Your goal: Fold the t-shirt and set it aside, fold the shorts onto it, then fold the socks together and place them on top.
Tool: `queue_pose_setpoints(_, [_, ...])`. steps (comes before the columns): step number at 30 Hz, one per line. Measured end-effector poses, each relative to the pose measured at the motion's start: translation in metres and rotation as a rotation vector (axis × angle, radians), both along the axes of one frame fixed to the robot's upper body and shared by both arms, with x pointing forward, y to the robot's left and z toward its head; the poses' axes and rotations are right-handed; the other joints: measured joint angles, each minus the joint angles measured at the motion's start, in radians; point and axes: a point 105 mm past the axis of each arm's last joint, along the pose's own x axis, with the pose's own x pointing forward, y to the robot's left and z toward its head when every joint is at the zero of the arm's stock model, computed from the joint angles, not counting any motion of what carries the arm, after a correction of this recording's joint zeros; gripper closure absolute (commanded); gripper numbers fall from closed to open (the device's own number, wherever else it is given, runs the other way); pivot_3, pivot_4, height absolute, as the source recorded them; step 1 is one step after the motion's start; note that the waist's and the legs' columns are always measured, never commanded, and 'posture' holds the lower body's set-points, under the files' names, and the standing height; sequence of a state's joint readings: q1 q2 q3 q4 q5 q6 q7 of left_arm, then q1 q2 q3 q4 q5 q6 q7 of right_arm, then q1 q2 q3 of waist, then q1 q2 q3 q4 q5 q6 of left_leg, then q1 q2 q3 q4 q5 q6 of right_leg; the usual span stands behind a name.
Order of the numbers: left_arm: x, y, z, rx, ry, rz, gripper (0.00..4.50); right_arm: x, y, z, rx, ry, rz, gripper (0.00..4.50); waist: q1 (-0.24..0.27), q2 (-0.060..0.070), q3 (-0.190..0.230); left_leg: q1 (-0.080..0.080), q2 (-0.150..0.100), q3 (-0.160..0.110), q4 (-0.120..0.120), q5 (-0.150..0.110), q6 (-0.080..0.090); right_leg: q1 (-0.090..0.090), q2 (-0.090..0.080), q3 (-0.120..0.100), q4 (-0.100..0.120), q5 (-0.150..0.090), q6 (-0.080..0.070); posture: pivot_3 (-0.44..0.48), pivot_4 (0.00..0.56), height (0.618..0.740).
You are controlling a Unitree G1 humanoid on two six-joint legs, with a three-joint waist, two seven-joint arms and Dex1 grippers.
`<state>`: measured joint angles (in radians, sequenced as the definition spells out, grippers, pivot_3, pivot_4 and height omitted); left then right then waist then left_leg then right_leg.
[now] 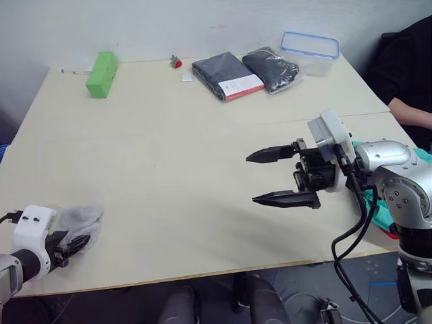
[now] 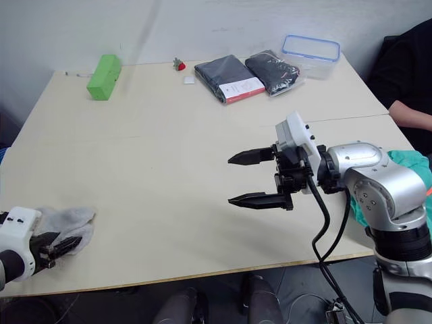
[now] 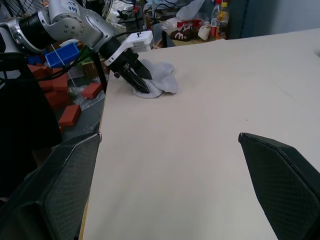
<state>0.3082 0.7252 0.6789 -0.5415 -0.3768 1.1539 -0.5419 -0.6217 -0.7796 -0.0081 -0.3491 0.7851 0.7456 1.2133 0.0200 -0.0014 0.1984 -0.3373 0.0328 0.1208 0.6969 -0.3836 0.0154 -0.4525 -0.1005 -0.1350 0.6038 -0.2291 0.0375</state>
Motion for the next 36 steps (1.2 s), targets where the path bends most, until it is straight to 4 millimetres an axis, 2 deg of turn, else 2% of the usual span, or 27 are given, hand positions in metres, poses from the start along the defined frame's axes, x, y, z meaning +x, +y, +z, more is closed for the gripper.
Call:
queue_pose_setpoints(4, [0.011,-0.009,0.003,-0.033,-0.020,-0.002,3.92,0.000,-0.001,-0.001,-0.002,0.004,-0.008,0.00,0.006,0.000,0.000,0.000,-0.001,0.000,0.000,0.000,0.000,0.000,-0.001,0.000,0.000,0.000,0.000,0.000,0.150,0.740])
queue_pose_setpoints(6, [0.020,-0.024,0.004,-0.062,-0.038,-0.043,4.44,-0.001,-0.004,-0.005,-0.015,0.011,-0.018,0.00,0.010,0.000,0.000,0.000,-0.002,0.000,0.000,0.000,0.001,0.000,-0.003,0.000,0.000,0.000,0.001,0.000,0.150,0.740])
queue_pose_setpoints(12, [0.063,-0.154,0.017,-0.257,-0.103,-0.444,4.47,0.000,-0.013,-0.021,-0.084,-0.035,-0.066,0.00,0.020,-0.003,-0.001,0.000,-0.004,0.000,0.002,0.001,0.003,0.005,-0.003,0.000,-0.002,0.003,0.006,0.000,0.150,0.740])
queue_pose_setpoints(14, [0.071,-0.182,0.024,-0.252,-0.111,-0.532,4.47,-0.001,-0.012,-0.023,-0.088,-0.042,-0.068,0.00,0.015,-0.004,-0.001,0.000,-0.003,0.000,0.001,0.001,0.003,0.005,0.000,0.000,0.000,0.003,0.006,0.000,0.150,0.740])
queue_pose_setpoints(19, [0.092,-0.227,0.023,-0.204,-0.068,-0.656,4.47,-0.003,-0.015,-0.029,-0.096,-0.029,-0.101,0.00,0.001,-0.004,-0.001,0.000,-0.001,0.001,0.001,0.002,0.000,0.005,0.004,0.000,-0.001,0.003,0.005,0.000,0.150,0.740])
queue_pose_setpoints(25, [0.113,-0.267,0.017,-0.163,-0.042,-0.763,4.47,-0.007,-0.017,-0.032,-0.098,-0.036,-0.131,0.00,0.010,-0.004,-0.001,0.001,-0.003,0.000,0.002,0.003,0.001,0.006,0.002,0.001,-0.004,0.003,0.005,0.000,0.150,0.740])
queue_pose_setpoints(30, [0.114,-0.282,0.017,-0.155,-0.035,-0.810,4.47,-0.006,-0.018,-0.035,-0.110,-0.042,-0.161,0.00,0.011,-0.004,-0.001,0.001,-0.003,-0.001,0.002,0.004,0.002,0.007,0.002,0.001,-0.005,0.003,0.005,0.000,0.150,0.740])
queue_pose_setpoints(31, [0.114,-0.282,0.017,-0.160,-0.032,-0.811,3.87,-0.006,-0.020,-0.039,-0.119,-0.034,-0.175,0.00,0.011,-0.004,-0.001,0.000,-0.003,-0.001,0.002,0.004,0.002,0.007,0.002,0.000,-0.005,0.003,0.005,0.000,0.150,0.740])
queue_pose_setpoints(33, [0.111,-0.280,0.018,-0.195,-0.015,-0.814,3.40,-0.004,-0.023,-0.043,-0.132,-0.037,-0.200,0.00,0.008,-0.004,-0.001,0.000,-0.003,-0.001,0.002,0.004,0.002,0.007,0.002,0.000,-0.004,0.003,0.005,0.000,0.150,0.740])
queue_pose_setpoints(36, [0.103,-0.276,0.024,-0.246,0.005,-0.826,2.41,-0.002,-0.025,-0.048,-0.153,-0.061,-0.223,0.00,0.006,-0.004,-0.001,0.000,-0.002,-0.001,0.002,0.004,0.002,0.007,0.002,0.000,-0.004,0.003,0.005,0.000,0.150,0.740])
